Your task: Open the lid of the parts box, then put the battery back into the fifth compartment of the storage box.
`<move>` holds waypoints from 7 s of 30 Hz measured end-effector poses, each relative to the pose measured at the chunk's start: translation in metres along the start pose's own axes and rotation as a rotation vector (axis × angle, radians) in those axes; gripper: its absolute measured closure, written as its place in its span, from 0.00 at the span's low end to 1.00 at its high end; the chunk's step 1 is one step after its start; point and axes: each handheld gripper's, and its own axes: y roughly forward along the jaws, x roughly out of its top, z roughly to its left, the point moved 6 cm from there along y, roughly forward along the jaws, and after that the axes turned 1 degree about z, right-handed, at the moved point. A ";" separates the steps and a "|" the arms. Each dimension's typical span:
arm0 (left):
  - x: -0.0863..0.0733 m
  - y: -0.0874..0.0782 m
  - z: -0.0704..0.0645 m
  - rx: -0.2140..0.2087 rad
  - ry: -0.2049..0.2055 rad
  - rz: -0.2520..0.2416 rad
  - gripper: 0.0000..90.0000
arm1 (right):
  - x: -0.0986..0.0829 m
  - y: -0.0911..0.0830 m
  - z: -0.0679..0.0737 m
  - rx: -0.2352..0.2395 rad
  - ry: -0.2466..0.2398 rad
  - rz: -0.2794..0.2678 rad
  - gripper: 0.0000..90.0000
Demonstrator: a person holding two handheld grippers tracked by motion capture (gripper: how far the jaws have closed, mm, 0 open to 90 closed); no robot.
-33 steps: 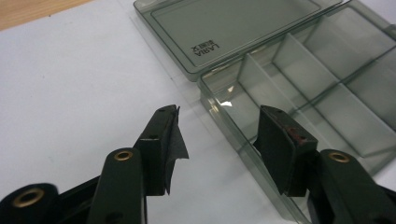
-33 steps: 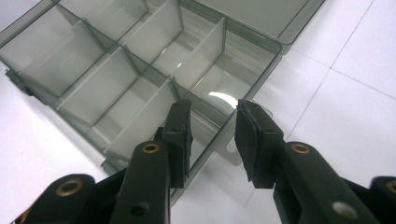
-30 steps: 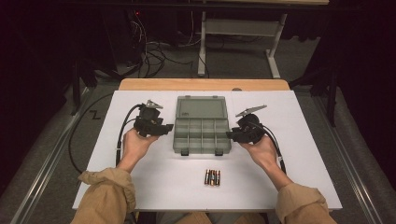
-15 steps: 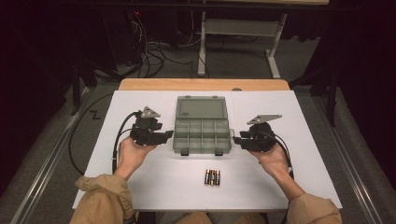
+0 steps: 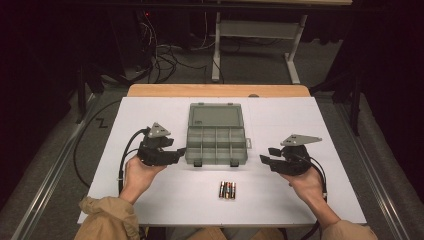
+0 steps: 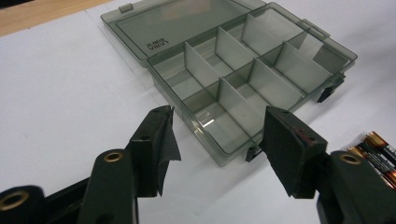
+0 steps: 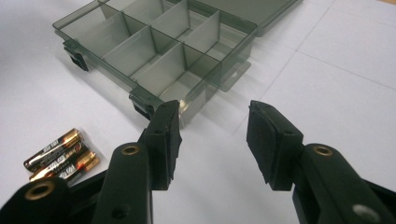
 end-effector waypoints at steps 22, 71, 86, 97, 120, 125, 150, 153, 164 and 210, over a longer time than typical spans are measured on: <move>-0.020 -0.007 -0.018 -0.032 0.013 -0.009 0.48 | -0.053 -0.038 -0.002 -0.057 -0.063 -0.128 0.55; -0.017 0.044 -0.079 -0.134 0.101 0.110 0.48 | -0.071 -0.029 -0.019 -0.093 -0.024 -0.199 0.52; -0.013 0.050 -0.090 -0.155 0.105 0.131 0.47 | -0.067 -0.029 -0.020 -0.077 -0.025 -0.219 0.52; -0.013 0.059 -0.105 -0.171 0.115 0.169 0.47 | -0.068 -0.031 -0.020 -0.082 -0.023 -0.223 0.52; -0.025 0.077 -0.124 -0.181 0.122 0.272 0.48 | -0.068 -0.032 -0.018 -0.077 -0.027 -0.231 0.52; -0.026 0.077 -0.124 -0.179 0.108 0.280 0.50 | -0.068 -0.032 -0.018 -0.075 -0.025 -0.231 0.52; -0.035 0.077 -0.125 -0.175 0.079 0.352 0.70 | -0.069 -0.033 -0.019 -0.085 -0.021 -0.223 0.54; -0.035 0.076 -0.125 -0.174 0.077 0.352 0.73 | -0.069 -0.033 -0.020 -0.084 -0.018 -0.225 0.54; -0.038 0.076 -0.126 -0.163 0.107 0.382 0.81 | -0.070 -0.034 -0.019 -0.087 -0.021 -0.224 0.53; -0.024 0.062 -0.111 -0.193 0.145 0.365 0.85 | -0.075 -0.042 -0.018 -0.079 -0.020 -0.266 0.49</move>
